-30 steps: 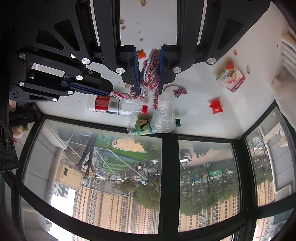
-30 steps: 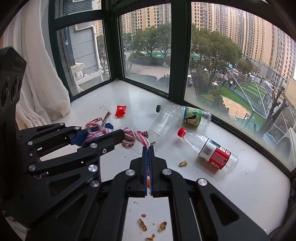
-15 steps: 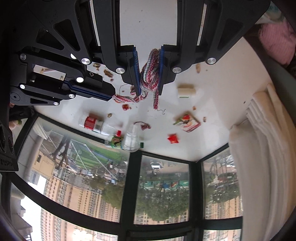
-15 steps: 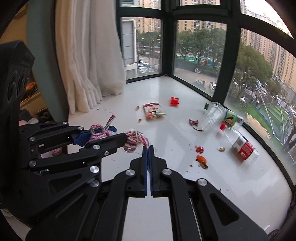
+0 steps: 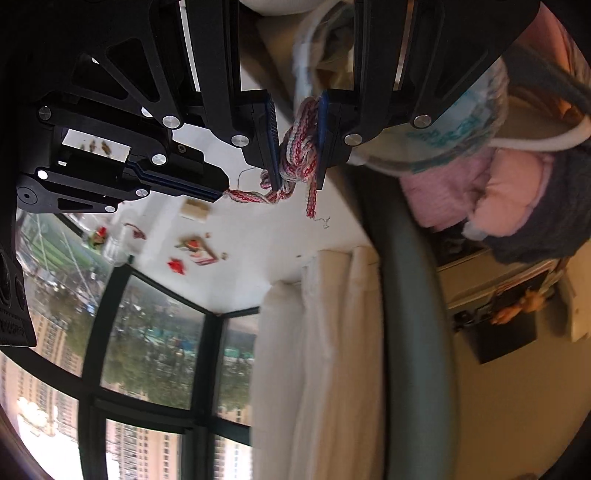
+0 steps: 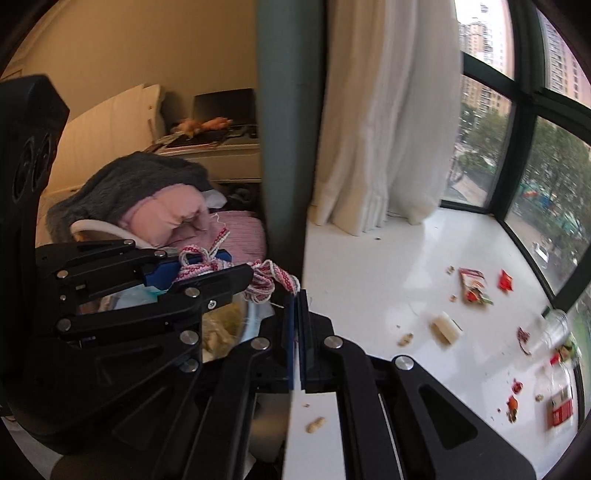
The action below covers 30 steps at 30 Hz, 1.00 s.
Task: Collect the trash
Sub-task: 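Carry the held string in the left tool over the trash bin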
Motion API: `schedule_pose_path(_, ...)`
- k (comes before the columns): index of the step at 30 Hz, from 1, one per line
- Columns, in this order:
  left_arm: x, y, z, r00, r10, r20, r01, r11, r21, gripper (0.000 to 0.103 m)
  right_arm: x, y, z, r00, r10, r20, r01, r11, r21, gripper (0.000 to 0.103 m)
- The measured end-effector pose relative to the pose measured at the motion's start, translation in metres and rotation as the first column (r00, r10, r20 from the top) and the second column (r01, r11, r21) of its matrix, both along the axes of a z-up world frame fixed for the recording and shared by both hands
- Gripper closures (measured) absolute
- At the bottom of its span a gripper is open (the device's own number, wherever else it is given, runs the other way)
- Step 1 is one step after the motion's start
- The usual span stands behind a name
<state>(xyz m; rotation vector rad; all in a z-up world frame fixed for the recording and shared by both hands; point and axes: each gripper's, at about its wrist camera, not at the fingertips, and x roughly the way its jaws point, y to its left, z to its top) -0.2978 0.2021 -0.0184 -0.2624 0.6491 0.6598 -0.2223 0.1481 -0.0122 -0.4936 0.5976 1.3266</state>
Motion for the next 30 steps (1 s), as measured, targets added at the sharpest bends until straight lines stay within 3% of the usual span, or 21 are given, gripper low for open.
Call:
schedule_pose_path(6,-0.075,0.026,0.0,0.973,0.231,-0.025,-0.231,0.973,-0.02,0.088,-0.061,0.038,-0.002,0.976,0.22,0.0,-0.22,0.976,-0.01,0.099)
schedule_pose_path(11,-0.107,0.031,0.0,0.948,0.318,-0.033,-0.319,0.947,-0.031,0.088,-0.091,0.051,-0.003,0.952,0.305,-0.001,-0.305,0.952,-0.016,0.099)
schedule_pose_path(15,-0.112,0.034,-0.001,0.941,0.336,-0.036,-0.337,0.941,-0.039,0.088,-0.098,0.057,-0.003,0.948,0.317,-0.005,-0.317,0.948,-0.02,0.099)
schedule_pose_path(30,-0.089,0.046,-0.008,0.96,0.275,-0.043,-0.278,0.959,-0.057,0.088,-0.079,0.062,-0.007,0.966,0.26,-0.011,-0.26,0.965,-0.032,0.099)
